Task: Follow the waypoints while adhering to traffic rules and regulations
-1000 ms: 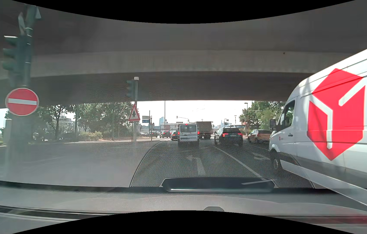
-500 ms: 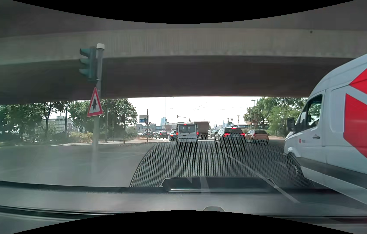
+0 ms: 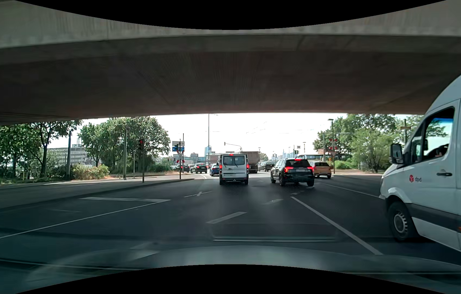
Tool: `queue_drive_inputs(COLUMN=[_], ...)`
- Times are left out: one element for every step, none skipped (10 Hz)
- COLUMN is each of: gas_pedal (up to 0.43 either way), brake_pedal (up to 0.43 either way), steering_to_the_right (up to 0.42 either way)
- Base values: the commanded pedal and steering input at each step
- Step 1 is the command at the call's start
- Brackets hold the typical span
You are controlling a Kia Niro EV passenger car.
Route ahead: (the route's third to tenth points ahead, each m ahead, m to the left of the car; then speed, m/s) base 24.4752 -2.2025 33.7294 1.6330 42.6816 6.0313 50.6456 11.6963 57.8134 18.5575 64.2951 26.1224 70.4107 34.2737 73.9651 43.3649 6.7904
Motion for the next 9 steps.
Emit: queue_drive_inputs(gas_pedal=[0.0,0.0,0.0,0.0,0.0,0.0,0.0,0.0,0.0], brake_pedal=[0.055,0.067,0.079,0.079,0.085,0.085,0.098,0.098,0.098], steering_to_the_right=[-0.023,-0.025,-0.028,-0.029,-0.029,-0.032,-0.037,-0.04,-0.041])
